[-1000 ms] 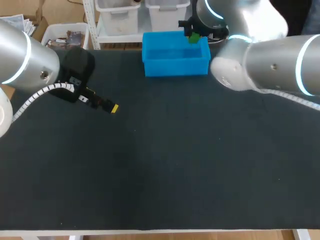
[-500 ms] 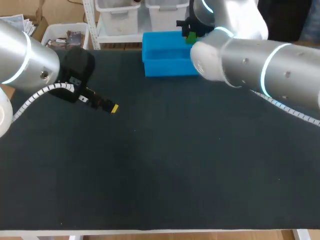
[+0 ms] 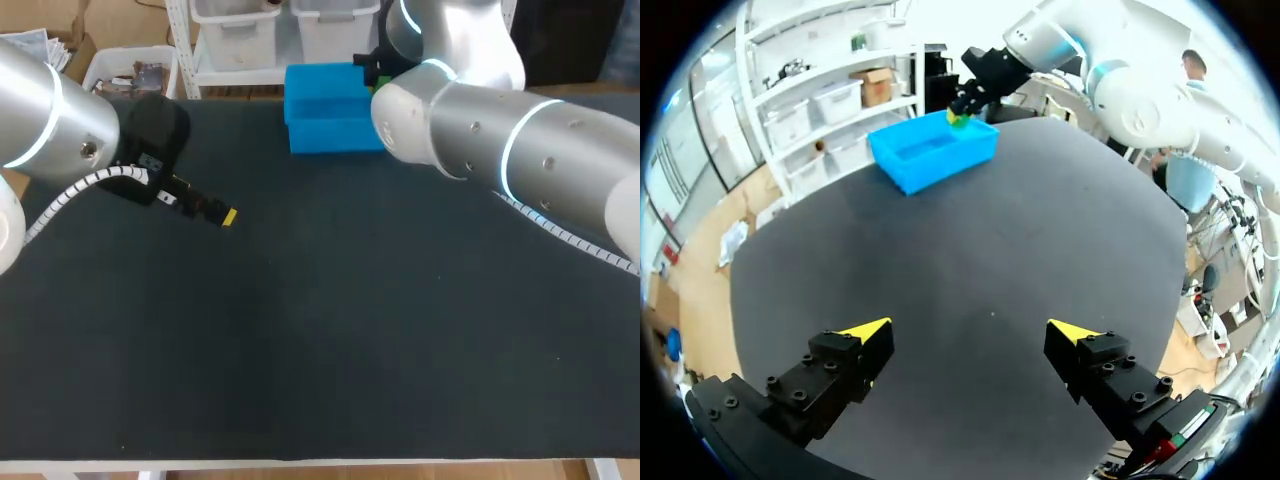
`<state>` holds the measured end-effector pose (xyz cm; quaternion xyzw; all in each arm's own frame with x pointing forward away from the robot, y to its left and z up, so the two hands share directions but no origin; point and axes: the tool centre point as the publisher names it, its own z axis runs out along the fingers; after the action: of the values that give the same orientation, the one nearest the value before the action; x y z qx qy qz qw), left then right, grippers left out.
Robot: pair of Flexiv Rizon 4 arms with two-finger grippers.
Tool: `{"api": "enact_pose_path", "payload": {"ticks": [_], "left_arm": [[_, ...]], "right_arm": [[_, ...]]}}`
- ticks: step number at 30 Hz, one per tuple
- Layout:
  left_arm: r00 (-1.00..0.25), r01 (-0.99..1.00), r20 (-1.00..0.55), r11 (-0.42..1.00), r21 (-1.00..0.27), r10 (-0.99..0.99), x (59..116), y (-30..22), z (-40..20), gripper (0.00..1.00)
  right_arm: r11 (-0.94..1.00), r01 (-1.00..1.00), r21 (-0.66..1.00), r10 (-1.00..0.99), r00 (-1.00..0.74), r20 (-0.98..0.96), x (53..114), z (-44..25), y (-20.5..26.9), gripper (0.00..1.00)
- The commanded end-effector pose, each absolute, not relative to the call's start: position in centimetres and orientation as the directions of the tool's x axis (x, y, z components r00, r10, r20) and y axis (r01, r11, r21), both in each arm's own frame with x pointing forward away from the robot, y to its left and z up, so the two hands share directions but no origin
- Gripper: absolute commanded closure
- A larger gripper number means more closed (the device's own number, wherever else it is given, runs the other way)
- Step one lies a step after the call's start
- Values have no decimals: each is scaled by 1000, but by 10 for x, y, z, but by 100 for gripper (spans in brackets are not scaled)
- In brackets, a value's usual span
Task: Use the left arm to pick the red cube and place it into the blue plastic box first, then use the right arm to grasp the green cube and put it into the same blue plastic box after the first action is fully finished.
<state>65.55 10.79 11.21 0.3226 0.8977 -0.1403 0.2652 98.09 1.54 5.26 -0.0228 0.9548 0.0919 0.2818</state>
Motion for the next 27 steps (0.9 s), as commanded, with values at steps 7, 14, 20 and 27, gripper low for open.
{"api": "enact_pose_path", "payload": {"ticks": [7,14,20,27], "left_arm": [[-650,655,-568,751,-83,505,657,108,111,0],[-650,655,-568,751,-83,505,657,108,111,0],[-650,655,-568,751,-83,505,657,108,111,0],[-650,655,-568,751,-83,505,657,108,111,0]], "right_arm": [[983,-82,163,8,-872,-489,990,39,16,100],[981,-97,168,-1,-870,-494,987,48,18,0],[981,-98,166,1,-859,-512,981,70,17,0],[984,-95,153,-1,-851,-524,965,97,16,0]]}}
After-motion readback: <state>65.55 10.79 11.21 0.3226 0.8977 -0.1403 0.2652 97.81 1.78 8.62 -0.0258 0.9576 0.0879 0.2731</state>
